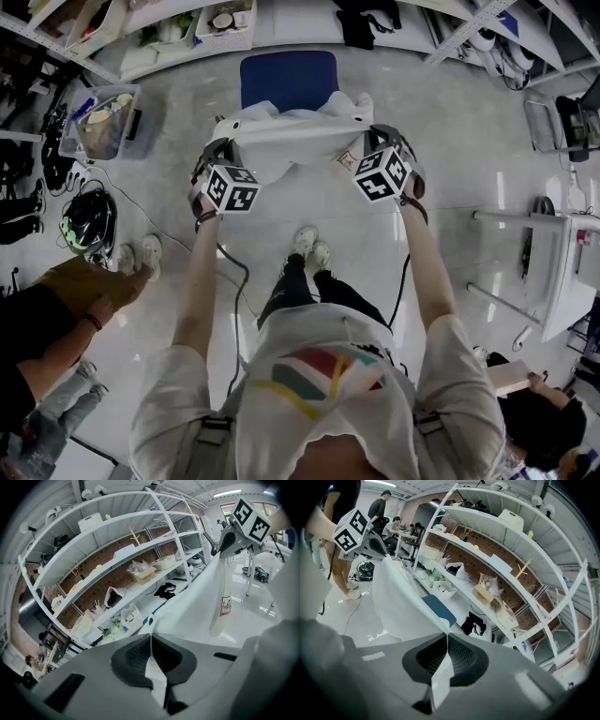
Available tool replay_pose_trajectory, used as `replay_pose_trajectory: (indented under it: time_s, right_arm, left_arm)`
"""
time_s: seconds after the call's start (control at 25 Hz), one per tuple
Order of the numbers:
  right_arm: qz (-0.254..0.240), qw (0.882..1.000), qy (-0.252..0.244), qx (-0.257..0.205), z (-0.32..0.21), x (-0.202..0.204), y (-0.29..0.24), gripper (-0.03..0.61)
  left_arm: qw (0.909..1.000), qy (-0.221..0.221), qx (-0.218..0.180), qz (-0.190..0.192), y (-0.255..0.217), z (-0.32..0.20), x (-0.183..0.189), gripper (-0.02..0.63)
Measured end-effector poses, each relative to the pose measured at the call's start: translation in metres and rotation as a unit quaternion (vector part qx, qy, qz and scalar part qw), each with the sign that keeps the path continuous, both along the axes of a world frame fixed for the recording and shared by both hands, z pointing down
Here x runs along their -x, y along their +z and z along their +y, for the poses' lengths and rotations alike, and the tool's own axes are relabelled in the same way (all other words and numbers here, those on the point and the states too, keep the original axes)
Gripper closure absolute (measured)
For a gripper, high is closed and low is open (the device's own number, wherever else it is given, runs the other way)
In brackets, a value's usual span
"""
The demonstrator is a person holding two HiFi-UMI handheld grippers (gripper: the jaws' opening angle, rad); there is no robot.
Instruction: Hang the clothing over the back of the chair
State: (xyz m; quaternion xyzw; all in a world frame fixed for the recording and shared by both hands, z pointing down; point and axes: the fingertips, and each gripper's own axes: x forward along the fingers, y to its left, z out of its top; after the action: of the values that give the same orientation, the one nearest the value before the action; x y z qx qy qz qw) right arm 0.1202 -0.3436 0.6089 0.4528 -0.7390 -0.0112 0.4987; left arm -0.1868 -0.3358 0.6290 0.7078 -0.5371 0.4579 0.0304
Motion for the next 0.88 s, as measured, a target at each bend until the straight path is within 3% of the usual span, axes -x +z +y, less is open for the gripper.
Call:
replay_pose_trajectory:
  time_s: [0.44, 0.68, 0.76, 0.88]
  right_arm:
    - [-0.005, 1.000, -0.003, 0.010, -0.004, 0.005, 0.009, 0.569]
    - [-0.013, 1.000, 0.009, -0.002, -0.003, 0.006, 0.011, 0.565]
    - [-0.018, 1.000, 0.020, -0.009, -0.003, 0.004, 0.011, 0.535]
    - [-0.032, 0.999, 0.032, -0.006, -0.002, 0.001, 0.011, 0.481]
  left_arm:
    - [0.9998, -0.014, -0.001, 0.012, -0.001, -0.012, 0.003, 0.598]
    - [0.9985, -0.029, 0.000, 0.046, -0.002, -0.009, 0.005, 0.597]
    - [0.9975, -0.037, 0.003, 0.060, -0.002, -0.007, 0.007, 0.594]
    - [0.9955, -0.059, 0.003, 0.074, -0.002, -0.004, 0.011, 0.538]
